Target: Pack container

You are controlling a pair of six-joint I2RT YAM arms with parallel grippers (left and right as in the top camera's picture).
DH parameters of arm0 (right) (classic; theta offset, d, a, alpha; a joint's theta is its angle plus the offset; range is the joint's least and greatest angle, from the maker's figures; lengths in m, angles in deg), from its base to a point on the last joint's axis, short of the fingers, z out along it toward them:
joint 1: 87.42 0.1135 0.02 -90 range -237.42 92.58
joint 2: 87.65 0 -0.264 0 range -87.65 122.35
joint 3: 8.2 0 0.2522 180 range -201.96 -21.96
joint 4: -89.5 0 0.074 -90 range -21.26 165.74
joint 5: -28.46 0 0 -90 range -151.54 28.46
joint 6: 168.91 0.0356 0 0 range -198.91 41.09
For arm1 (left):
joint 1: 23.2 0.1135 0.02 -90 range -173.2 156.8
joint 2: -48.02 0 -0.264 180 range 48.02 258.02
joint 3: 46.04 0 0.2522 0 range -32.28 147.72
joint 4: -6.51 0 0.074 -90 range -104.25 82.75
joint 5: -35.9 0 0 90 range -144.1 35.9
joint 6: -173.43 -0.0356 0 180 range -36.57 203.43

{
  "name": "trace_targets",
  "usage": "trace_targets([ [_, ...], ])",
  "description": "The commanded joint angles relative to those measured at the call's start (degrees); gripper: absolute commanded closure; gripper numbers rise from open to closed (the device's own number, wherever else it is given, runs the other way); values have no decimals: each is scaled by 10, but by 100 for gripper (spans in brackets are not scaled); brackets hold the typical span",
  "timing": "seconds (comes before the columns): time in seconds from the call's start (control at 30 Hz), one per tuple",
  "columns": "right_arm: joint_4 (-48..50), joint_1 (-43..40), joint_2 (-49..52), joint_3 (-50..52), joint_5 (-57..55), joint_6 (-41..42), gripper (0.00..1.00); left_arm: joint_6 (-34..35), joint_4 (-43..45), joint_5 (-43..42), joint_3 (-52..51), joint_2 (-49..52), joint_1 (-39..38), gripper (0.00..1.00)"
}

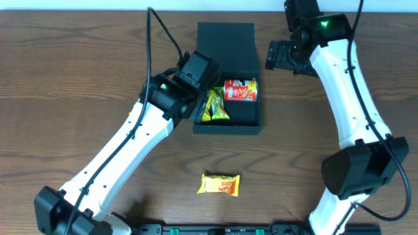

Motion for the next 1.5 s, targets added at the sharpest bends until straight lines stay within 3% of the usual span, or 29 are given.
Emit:
trace_targets([
  [0.0,-16,3,0,3,17,-40,1,-63,-53,-43,2,-14,1,5],
  [0.07,-28,7,0,3,17,-40,1,-100,-88,-105,2,-16,1,5],
  [0.23,-39,25,0,3,30,-86,1,-285,-181,-281,2,-15,1,3],
  [0.33,-48,37,0,2,29,-107,1,-325,-200,-272,2,-15,1,3],
  [0.37,-54,40,-3,2,29,-114,1,-323,-195,-251,2,-16,2,0],
  [0.4,-61,41,-7,2,30,-121,1,-308,-189,-227,2,-17,3,14],
  [0.47,-72,41,-19,2,30,-134,1,-264,-179,-208,2,-18,5,19],
  [0.57,-74,41,-45,2,30,-162,1,-220,-163,-209,2,-24,18,17],
  [0.7,-90,42,-93,3,30,-190,1,-211,-158,-214,6,-40,45,17],
  [0.73,-101,44,-105,3,30,-191,1,-207,-154,-216,11,-48,54,15],
  [0.77,-107,46,-113,3,30,-193,1,-200,-149,-216,15,-53,61,5],
  [0.8,-115,50,-121,3,30,-193,1,-189,-139,-216,20,-61,70,5],
  [0.97,-132,93,-156,3,30,-193,1,-125,-104,-228,45,-100,114,5],
  [1.3,-175,181,-260,3,36,-163,1,-122,-54,-191,57,-169,145,5],
  [1.47,-214,197,-325,3,124,-179,1,-93,-60,-192,57,-182,145,5],
])
